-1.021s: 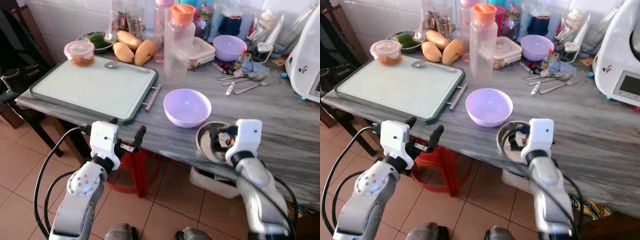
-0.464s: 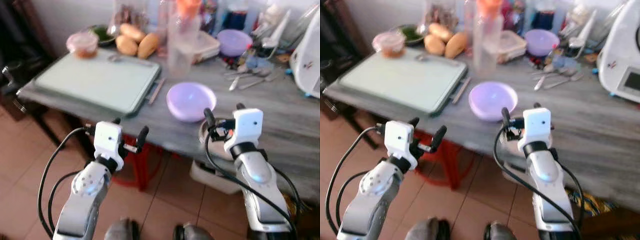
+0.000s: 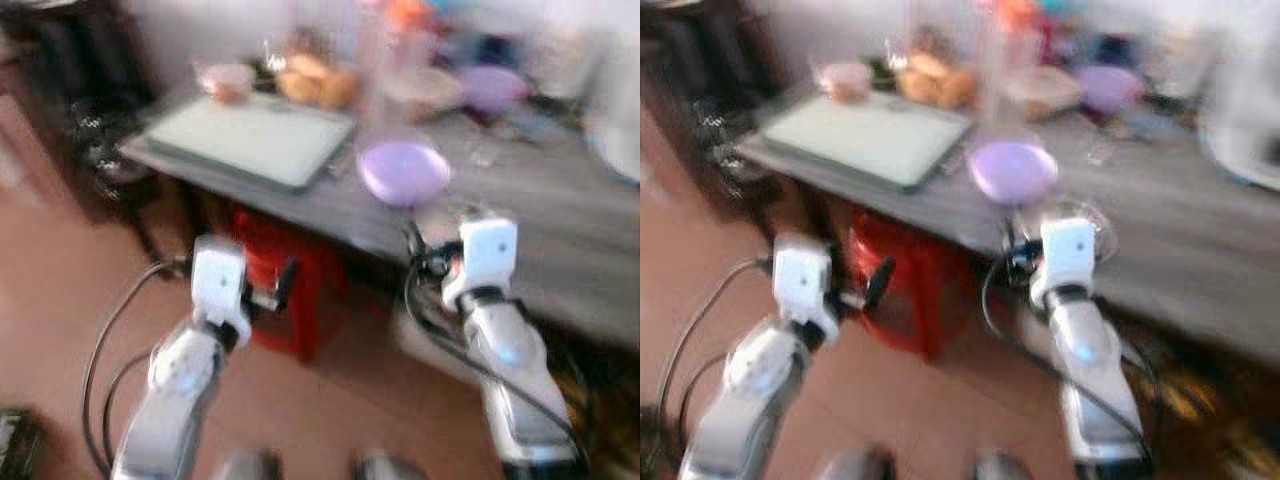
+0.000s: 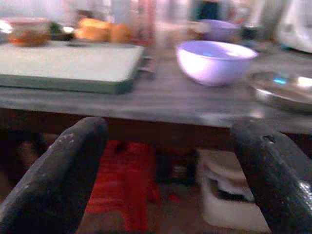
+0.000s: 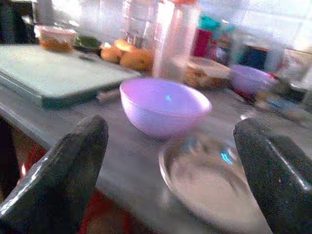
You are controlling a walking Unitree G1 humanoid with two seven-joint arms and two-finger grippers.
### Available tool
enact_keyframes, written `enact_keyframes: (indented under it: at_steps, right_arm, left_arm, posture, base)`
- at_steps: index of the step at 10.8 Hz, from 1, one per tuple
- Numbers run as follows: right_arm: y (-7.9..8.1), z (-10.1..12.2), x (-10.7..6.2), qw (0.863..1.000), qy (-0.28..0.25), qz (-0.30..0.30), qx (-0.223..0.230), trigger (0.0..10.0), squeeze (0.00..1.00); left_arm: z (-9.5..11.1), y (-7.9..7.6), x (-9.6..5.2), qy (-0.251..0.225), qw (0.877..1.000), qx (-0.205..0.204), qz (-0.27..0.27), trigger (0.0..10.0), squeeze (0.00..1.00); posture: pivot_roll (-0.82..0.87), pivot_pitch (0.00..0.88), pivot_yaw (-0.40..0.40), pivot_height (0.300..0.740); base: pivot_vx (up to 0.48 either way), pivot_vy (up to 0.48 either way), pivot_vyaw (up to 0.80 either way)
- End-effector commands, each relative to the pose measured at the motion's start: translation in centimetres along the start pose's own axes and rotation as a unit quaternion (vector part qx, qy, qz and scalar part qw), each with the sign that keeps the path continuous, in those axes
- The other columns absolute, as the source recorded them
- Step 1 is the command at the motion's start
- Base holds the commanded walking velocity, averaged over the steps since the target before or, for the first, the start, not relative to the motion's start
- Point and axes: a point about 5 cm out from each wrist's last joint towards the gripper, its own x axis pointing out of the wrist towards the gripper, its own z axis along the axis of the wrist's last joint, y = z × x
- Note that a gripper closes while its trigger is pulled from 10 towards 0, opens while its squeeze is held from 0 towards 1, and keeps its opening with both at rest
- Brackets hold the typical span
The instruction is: Setting the table
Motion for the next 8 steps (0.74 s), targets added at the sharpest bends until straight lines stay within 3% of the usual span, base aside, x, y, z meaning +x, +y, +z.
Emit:
enact_keyframes:
  at_steps: [1,4,5,8]
  right_arm:
    - [-0.3,-0.1,0.1,1.000,-0.003,-0.004,-0.001,10.0,0.00]
    - [-0.1,-0.7,0.5,1.000,-0.003,-0.010,0.007,10.0,0.00]
    - [0.3,-0.9,0.3,1.000,-0.005,-0.006,0.015,10.0,0.00]
    - [0.5,-0.4,0.7,1.000,-0.014,0.000,0.013,10.0,0.00]
  left_arm:
    - [0.0,-0.3,0.1,-0.001,1.000,0.003,-0.002,10.0,0.00]
    - [0.0,0.4,0.5,-0.002,1.000,0.001,0.006,10.0,0.00]
    - [-0.2,0.8,0.7,0.004,1.000,-0.017,0.016,10.0,0.00]
    - [-0.2,-0.2,1.2,-0.005,1.000,-0.019,0.005,10.0,0.00]
  posture:
    - [0.06,0.000,-0.016,0.740]
    - [0.04,0.000,0.013,0.740]
    - [0.03,0.000,0.026,0.740]
    - [0.02,0.000,0.011,0.740]
  base:
    - [-0.300,0.000,-0.52]
    - [-0.095,0.000,-0.55]
    - [0.000,0.000,-0.66]
    - [0.000,0.000,-0.65]
